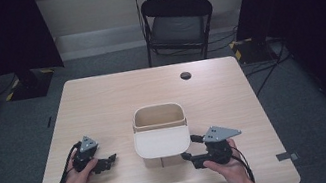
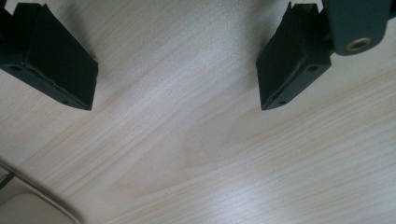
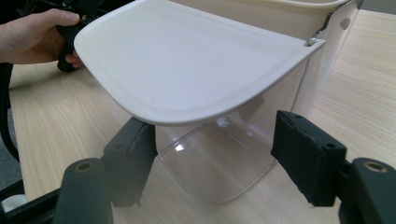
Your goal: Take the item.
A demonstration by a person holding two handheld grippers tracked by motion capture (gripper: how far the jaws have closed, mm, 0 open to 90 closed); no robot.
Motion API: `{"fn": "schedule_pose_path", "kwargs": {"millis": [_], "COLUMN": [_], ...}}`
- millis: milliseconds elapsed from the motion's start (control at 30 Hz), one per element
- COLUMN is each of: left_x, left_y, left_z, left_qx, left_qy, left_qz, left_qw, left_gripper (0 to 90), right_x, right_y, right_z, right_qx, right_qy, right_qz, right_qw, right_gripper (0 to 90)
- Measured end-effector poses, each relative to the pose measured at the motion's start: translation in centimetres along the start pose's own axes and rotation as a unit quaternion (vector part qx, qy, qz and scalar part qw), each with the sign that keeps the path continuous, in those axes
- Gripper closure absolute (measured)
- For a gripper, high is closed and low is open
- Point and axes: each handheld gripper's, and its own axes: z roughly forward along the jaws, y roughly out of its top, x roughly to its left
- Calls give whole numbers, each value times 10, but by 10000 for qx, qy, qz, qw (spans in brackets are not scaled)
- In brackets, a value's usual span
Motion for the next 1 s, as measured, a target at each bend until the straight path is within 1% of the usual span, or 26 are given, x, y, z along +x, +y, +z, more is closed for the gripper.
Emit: {"fn": "schedule_pose_path", "kwargs": {"millis": [233,433,667,767,800,1000], "left_x": [0,0,0,0,0,0], "left_y": [0,0,0,0,0,0], "left_z": [0,0,0,0,0,0], "left_qx": [2,1,3,2,-1,0], "left_qy": [0,1,-5,-9,-8,-9], "left_qz": [12,10,12,14,11,13], "left_qw": [10000,10000,10000,10000,10000,10000], "left_gripper": [120,119,119,118,118,118], "right_x": [1,1,1,1,1,-1], "right_y": [1,2,3,4,5,6], "right_z": [0,0,0,0,0,-1], "right_qx": [-48,-77,-113,-160,-188,-172], "right_qy": [19,9,36,15,46,71], "right_qz": [-24,13,21,-26,20,36], "right_qw": [10000,10000,9999,9999,9998,9998], "right_gripper": [304,291,298,308,312,313]}}
